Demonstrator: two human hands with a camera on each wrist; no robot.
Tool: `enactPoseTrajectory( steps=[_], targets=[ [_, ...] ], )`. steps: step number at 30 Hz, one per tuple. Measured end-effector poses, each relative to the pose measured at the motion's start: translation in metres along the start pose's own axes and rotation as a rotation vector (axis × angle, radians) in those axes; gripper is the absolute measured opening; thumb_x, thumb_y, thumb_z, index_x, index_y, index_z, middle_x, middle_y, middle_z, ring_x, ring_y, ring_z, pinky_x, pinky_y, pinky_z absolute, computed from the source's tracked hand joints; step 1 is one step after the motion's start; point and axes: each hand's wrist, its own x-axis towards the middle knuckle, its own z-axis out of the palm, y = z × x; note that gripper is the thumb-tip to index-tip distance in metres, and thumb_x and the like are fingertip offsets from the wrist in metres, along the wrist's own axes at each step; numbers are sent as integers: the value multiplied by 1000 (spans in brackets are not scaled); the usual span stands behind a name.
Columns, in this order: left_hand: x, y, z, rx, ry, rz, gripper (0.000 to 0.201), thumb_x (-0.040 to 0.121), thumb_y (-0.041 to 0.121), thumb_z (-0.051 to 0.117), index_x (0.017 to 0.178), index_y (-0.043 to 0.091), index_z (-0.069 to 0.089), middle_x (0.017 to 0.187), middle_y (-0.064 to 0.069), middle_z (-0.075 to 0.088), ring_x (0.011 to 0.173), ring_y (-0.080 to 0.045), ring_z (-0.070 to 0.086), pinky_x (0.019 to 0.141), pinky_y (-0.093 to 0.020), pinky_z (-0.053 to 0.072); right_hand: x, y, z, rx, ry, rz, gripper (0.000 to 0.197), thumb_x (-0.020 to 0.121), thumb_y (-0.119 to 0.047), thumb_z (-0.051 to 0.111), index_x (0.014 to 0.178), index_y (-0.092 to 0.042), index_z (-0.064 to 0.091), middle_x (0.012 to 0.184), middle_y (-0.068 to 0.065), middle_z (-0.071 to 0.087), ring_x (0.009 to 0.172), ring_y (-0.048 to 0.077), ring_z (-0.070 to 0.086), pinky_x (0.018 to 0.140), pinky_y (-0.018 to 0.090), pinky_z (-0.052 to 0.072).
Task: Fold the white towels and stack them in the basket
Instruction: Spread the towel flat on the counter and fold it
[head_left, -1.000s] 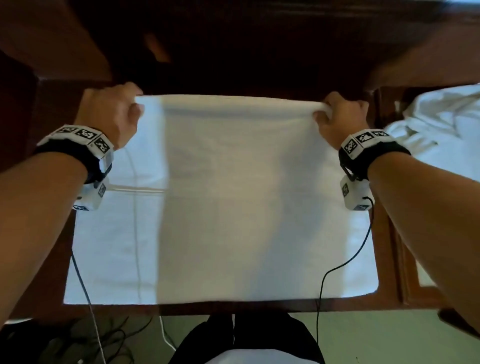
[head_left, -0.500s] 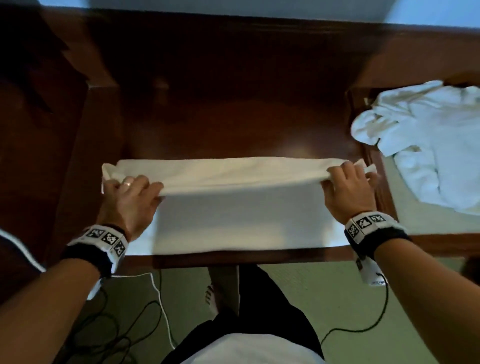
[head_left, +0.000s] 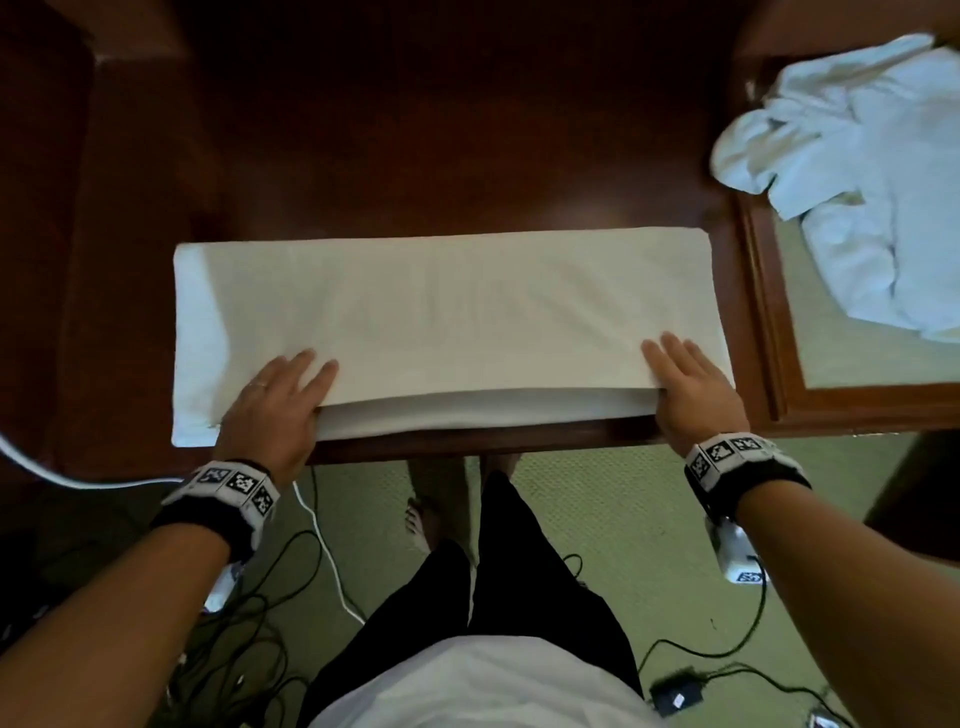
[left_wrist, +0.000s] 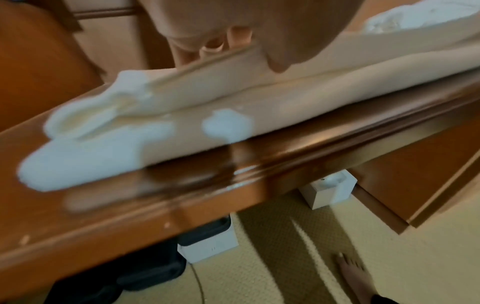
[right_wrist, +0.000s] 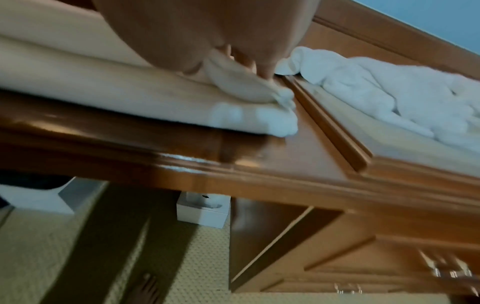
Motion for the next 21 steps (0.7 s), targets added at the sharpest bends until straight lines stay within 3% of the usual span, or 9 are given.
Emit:
enactPoseTrajectory(
  steps=[2,5,7,10,14,17,19,21],
  targets=[
    [-15,-4,8,15,9,25,66,84,-1,65,146,15,51,151,-18,46,131,-52,46,98,-69,43,-13,11,9,28,41,-21,67,78,14,58,140,-9,52,147,18,48,133,47,45,103,60,44],
    [-29,-4,21,55,-65,33,81,79,6,76,150,23,43,159,-14,36,138,-50,38,98,-72,37,-21,16,16,16,8,-40,63,76,12,62,135,-10,53,149,16,47,136,44,43,103,60,44],
    [-29,-2,24,65,-32,22,76,82,10,73,151,24,42,159,-14,36,138,-50,37,97,-74,34,-17,16,13,17,30,-1,58,77,10,60,132,-9,54,150,18,43,138,45,39,107,59,40],
    [-33,-1,21,69,28,26,66,87,10,59,150,25,41,157,-15,38,137,-51,38,98,-76,30,-17,24,6,147,90,112,50,81,12,55,127,-4,61,147,17,48,134,40,46,106,53,43],
    [-40,-1,22,40,-13,33,67,84,16,64,148,24,44,155,-15,41,134,-50,42,98,-72,35,-31,40,5,107,-49,114,49,87,8,53,134,-6,57,153,11,42,139,35,41,110,48,36],
    [-36,-2,18,-5,7,43,64,87,24,51,150,18,40,154,-17,42,129,-48,47,101,-67,38,-24,22,6,14,79,-55,45,71,9,67,115,1,63,140,23,53,129,45,50,104,55,42],
    [-35,-14,11,15,3,-7,76,83,12,69,152,14,39,156,-18,39,133,-47,43,112,-65,28,-16,-3,13,-56,49,-209,58,69,8,64,126,-1,58,144,23,50,132,45,46,105,58,41],
    [-38,-29,3,39,-17,-88,85,77,3,76,152,16,40,158,-15,37,139,-46,36,117,-58,9,-13,-24,19,-36,-9,-297,73,70,15,56,140,-5,50,152,22,40,139,44,38,106,57,42]
  ],
)
